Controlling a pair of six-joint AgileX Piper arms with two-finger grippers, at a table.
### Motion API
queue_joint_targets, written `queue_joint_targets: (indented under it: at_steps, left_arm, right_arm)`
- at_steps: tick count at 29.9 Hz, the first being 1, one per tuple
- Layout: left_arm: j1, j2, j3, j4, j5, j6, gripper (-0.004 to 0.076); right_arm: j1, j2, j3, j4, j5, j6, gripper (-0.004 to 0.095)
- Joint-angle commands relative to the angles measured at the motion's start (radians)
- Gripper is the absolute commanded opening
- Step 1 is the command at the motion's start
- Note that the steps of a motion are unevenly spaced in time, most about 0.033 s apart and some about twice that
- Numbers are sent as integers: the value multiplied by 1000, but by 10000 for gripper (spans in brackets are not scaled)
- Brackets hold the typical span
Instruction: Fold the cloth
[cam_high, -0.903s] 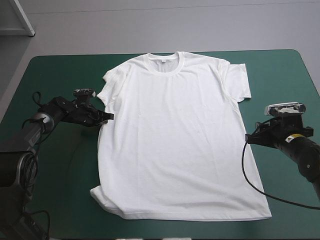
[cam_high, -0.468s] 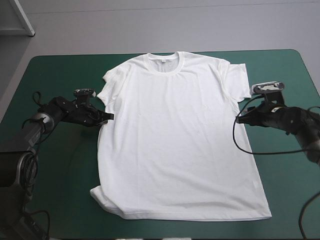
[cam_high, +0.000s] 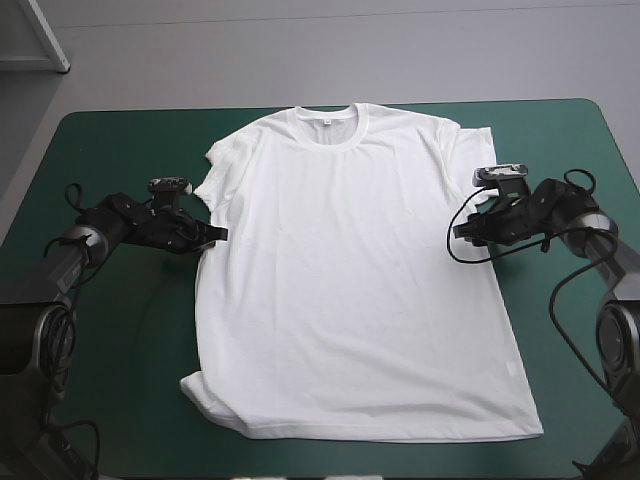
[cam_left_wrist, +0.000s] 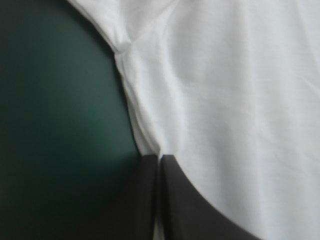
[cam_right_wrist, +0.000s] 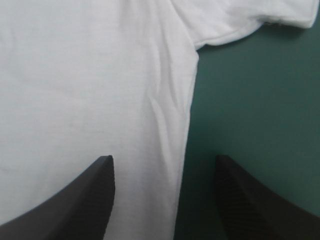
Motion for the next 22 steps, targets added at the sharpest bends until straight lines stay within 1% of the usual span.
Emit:
queue_joint_targets:
  at_steps: [1,3,5,11,15,19,22]
  left_arm:
    - [-3,-33,-18,-13,15,7,19]
    - [-3,-33,-18,-10,15,7,19]
    - [-3,-33,-18,-10,15,7,19]
    - [-3,-33,-18,-10,2,7,19]
    - [-3,-33,-18,-10,-1,7,19]
    - [-3,-50,-18,-15,10,7,19]
    - [-3,-80,-22,-22,10,7,19]
  right_arm:
    - [18,-10,-37,4,-9,-12,546]
    - [19,2,-37,11,12,-12,484]
    - [19,14,-37,10,39,-12,387]
    - [19,20,-37,-13,95,-14,0]
    - [19,9,-37,-15,57,-5,-12]
    - [19,-53,-42,-11,4,-5,-12]
    - [19,-114,-62,-10,3,-7,-12]
